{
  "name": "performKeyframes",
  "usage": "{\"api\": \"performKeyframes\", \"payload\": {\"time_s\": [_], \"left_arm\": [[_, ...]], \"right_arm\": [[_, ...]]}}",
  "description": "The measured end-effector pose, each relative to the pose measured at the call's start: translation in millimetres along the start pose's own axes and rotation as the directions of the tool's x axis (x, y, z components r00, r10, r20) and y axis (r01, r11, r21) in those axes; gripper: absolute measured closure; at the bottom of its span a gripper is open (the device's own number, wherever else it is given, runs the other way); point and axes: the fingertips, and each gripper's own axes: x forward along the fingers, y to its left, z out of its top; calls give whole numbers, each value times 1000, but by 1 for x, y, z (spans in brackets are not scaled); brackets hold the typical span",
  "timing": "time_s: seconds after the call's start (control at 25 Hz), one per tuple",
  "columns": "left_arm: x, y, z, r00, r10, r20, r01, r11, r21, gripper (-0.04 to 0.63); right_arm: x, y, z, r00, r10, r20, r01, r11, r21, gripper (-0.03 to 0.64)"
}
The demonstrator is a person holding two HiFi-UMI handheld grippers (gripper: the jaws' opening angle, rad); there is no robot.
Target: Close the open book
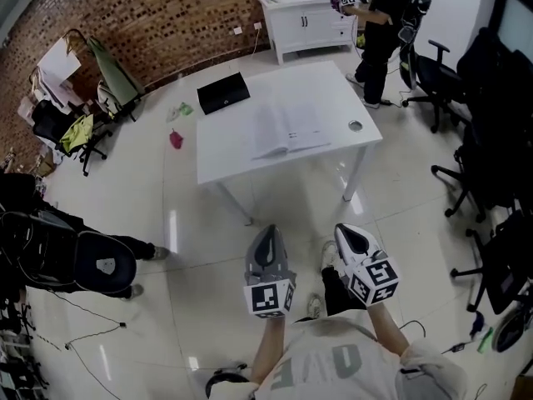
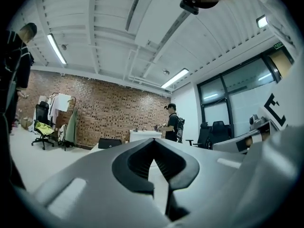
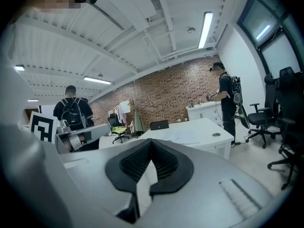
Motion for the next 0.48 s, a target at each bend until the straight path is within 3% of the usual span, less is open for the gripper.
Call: {"api": "performKeyframes", "payload": {"time_s": [0.2,0.48], "left_arm": [[58,22,-16,1000,25,-16,-25,999,-21,584],[174,42,-9,999,32,1,-32,999,13,583]], "right_arm": [[64,-28,15,999,41,1,-41,999,1,615],[156,-86,51,997,73,4,-72,997,-40,614]]}}
